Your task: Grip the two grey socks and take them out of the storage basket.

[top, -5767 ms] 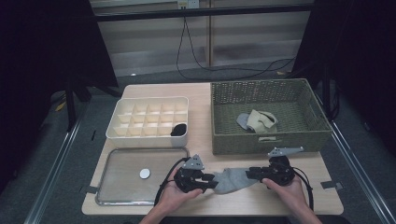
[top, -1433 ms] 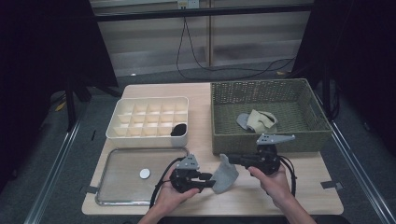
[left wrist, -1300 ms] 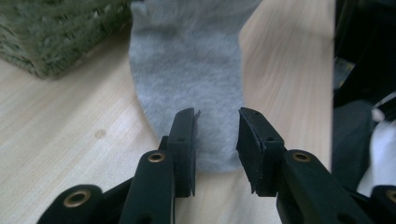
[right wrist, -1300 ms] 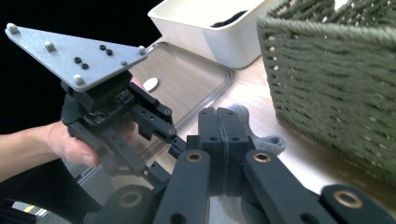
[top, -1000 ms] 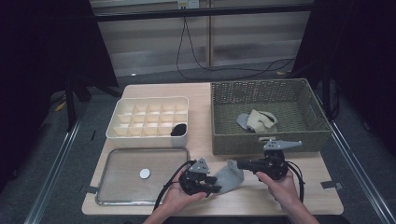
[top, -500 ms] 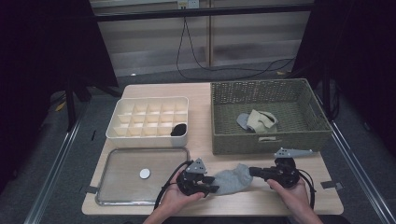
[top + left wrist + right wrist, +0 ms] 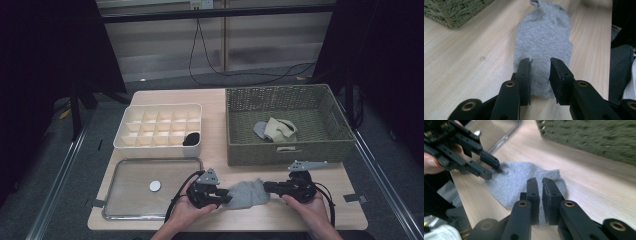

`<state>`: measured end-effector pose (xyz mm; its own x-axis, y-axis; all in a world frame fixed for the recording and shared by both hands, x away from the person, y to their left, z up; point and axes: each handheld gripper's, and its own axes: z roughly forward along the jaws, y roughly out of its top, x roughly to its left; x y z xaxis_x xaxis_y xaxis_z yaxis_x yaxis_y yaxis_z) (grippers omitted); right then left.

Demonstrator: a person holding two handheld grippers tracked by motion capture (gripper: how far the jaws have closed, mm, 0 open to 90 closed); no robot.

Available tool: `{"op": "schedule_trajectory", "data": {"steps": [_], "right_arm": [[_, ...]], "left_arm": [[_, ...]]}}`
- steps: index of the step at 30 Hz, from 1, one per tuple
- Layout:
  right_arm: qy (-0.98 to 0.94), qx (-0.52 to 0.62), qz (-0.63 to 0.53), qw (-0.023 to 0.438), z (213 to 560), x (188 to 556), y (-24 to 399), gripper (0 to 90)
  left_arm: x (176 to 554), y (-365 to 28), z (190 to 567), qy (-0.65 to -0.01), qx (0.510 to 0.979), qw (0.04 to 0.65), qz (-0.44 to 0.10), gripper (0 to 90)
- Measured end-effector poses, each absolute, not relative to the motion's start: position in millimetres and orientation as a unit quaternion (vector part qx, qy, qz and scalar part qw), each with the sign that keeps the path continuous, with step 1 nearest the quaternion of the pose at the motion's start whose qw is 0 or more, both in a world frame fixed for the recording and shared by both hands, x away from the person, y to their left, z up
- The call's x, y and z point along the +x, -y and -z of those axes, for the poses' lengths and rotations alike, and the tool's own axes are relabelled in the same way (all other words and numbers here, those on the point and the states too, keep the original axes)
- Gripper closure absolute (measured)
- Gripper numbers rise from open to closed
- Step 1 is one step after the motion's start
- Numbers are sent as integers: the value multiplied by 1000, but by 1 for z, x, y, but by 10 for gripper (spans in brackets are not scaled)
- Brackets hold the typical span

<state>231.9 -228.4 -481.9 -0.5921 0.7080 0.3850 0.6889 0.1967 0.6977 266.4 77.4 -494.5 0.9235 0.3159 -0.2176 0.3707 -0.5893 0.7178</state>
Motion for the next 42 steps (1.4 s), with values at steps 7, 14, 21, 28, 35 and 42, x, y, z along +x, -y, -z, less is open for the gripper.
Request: {"op": "schedule_trajectory", "data": {"steps": [7,14,21,28,35,42], "right_arm": [[-796,437,-419,13,491,240,215,834],[-817,424,-390,18,499,238,206,811],[-813,425,-398,17,501,235,210,814],[-804,451,-389,5,498,232,219,755],[-801,427,-419,6,489,232,219,601],[-792,420,-442,19,481,233,223,519]], "left_arm": [[269,-77,498,-199,890,408,34,682],[272,-80,499,-207,888,408,33,663],[270,-80,500,-209,885,414,39,626],[271,-82,498,-213,884,414,45,578],[273,-93,492,-232,867,438,47,524],[277,-110,485,-250,858,447,36,430]]}}
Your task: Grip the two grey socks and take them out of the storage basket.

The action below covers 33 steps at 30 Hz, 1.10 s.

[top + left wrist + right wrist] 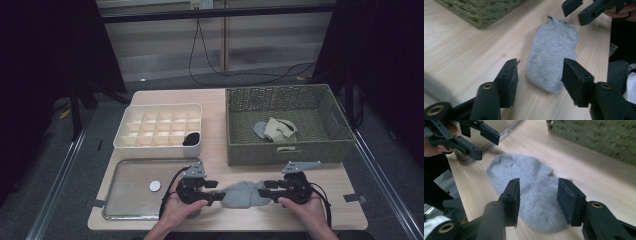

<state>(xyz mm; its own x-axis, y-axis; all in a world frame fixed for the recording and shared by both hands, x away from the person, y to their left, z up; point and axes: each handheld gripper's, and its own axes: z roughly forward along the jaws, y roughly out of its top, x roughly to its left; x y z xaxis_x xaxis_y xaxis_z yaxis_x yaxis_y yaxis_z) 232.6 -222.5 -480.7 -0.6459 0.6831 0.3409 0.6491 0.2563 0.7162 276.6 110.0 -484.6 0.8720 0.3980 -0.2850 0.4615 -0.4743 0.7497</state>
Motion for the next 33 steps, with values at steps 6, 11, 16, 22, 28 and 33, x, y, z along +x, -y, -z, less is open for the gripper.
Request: {"op": "schedule_trajectory", "data": {"steps": [6,11,16,22,28,33], "right_arm": [[-781,423,-460,20,473,235,230,373],[-769,429,-473,25,468,238,234,333],[-766,430,-476,30,463,243,235,337],[-762,427,-485,43,450,248,237,368],[-759,426,-490,42,442,259,240,385],[-756,420,-500,43,433,265,239,402]], "left_arm": [[277,-132,480,-272,853,444,29,287],[267,-147,469,-279,841,463,17,198],[263,-164,473,-296,839,458,3,167],[267,-185,481,-330,838,434,-8,145],[262,-186,482,-329,844,425,-9,143],[258,-192,481,-333,839,431,-12,127]]}}
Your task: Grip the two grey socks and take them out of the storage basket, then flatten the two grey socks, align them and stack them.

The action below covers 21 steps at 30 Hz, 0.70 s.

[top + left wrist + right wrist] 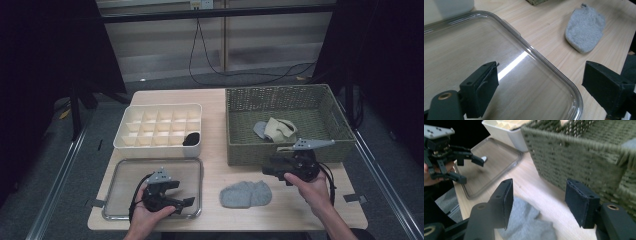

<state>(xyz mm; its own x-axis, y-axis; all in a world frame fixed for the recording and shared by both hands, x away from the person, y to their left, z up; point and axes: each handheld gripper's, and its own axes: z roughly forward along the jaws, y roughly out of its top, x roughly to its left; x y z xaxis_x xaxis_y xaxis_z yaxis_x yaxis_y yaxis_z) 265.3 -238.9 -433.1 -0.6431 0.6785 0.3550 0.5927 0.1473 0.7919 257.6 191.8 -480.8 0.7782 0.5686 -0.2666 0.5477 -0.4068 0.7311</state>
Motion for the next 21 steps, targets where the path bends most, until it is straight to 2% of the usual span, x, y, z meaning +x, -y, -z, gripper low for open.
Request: {"op": "schedule_trajectory", "data": {"steps": [5,8,10,21], "right_arm": [[-757,408,-509,47,418,270,237,409],[-749,407,-522,32,408,275,237,405],[-747,405,-525,43,400,280,237,408],[-756,410,-507,59,381,325,240,438]], "left_arm": [[258,-195,478,-338,834,436,-23,115],[258,-195,477,-335,836,433,-26,114],[257,-194,478,-331,842,426,-30,115],[261,-198,479,-341,834,433,-20,117]]}}
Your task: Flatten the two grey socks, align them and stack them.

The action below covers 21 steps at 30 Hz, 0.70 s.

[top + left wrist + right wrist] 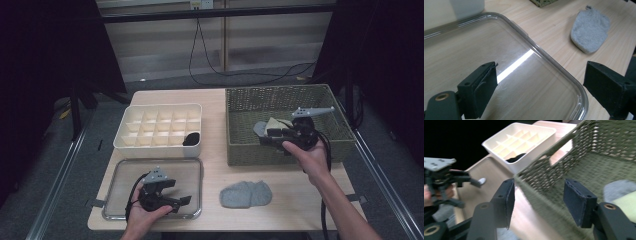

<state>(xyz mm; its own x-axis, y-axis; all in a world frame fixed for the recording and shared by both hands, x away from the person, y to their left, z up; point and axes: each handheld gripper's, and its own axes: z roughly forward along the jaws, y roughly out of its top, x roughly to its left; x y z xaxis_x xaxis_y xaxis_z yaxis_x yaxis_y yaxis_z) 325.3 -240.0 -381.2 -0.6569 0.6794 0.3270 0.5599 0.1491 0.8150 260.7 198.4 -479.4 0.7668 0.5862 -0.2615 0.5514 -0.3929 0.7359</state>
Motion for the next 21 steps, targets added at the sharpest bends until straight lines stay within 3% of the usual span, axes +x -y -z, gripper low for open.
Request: {"op": "schedule_trajectory", "data": {"steps": [8,21], "right_arm": [[-772,427,-468,53,379,369,241,471],[-779,439,-442,69,375,404,240,490]], "left_arm": [[264,-200,478,-339,834,435,-20,118],[259,-196,474,-329,833,443,-29,134]]}}
